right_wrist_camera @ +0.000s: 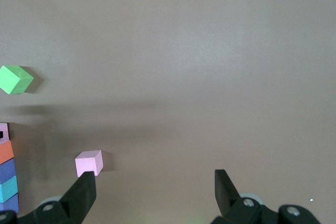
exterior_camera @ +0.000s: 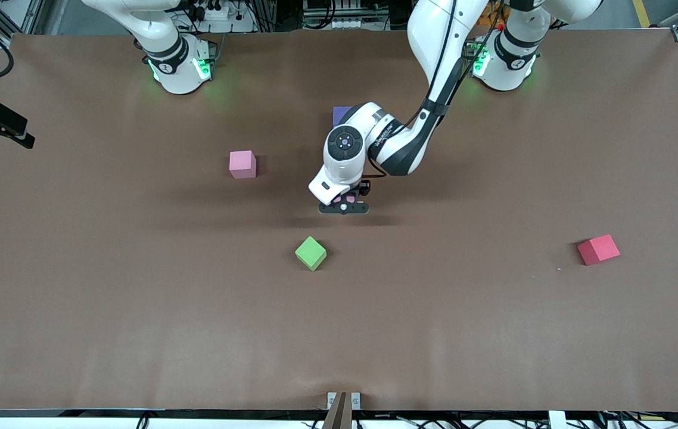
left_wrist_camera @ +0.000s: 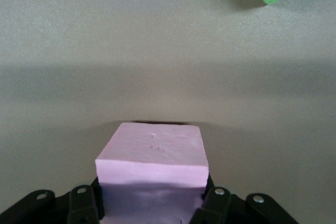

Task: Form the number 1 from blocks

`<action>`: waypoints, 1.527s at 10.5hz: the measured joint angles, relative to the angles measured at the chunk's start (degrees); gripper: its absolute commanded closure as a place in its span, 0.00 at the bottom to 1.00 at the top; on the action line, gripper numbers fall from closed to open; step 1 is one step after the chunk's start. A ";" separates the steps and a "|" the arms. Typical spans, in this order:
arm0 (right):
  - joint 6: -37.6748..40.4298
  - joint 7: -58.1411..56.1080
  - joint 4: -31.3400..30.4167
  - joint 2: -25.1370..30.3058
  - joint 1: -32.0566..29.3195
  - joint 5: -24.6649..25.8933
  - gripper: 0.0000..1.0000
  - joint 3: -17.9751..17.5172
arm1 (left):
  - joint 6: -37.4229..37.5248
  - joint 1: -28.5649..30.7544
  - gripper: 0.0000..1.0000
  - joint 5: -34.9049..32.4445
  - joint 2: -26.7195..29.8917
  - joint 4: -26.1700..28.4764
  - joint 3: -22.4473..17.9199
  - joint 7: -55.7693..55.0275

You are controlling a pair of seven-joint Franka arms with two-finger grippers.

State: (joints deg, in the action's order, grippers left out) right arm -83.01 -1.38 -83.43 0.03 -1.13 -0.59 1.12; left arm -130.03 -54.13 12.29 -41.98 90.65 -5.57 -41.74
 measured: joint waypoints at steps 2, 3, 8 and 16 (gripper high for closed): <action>0.07 -0.37 0.01 -0.01 0.00 0.00 0.00 -0.14 | 0.00 -0.03 1.00 0.05 -0.03 0.00 0.00 -0.23; 0.54 -0.38 0.02 -0.01 0.01 0.04 0.00 -0.31 | 0.00 -0.04 1.00 0.09 -0.08 0.00 0.00 -0.87; 2.36 -0.40 0.03 -0.03 -0.02 0.19 0.00 -0.21 | 0.10 -0.31 0.00 0.12 -0.28 0.01 0.03 -2.50; 2.85 -0.97 -0.07 -0.70 -3.56 0.23 0.00 -1.34 | 5.09 0.13 0.00 0.69 9.17 -2.57 -6.25 -2.70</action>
State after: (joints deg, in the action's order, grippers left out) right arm -80.16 -2.35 -83.51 -0.67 -4.69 -0.36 -0.23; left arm -124.94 -54.00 12.98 -32.82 88.09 -11.82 -44.44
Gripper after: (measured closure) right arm 0.000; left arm 0.000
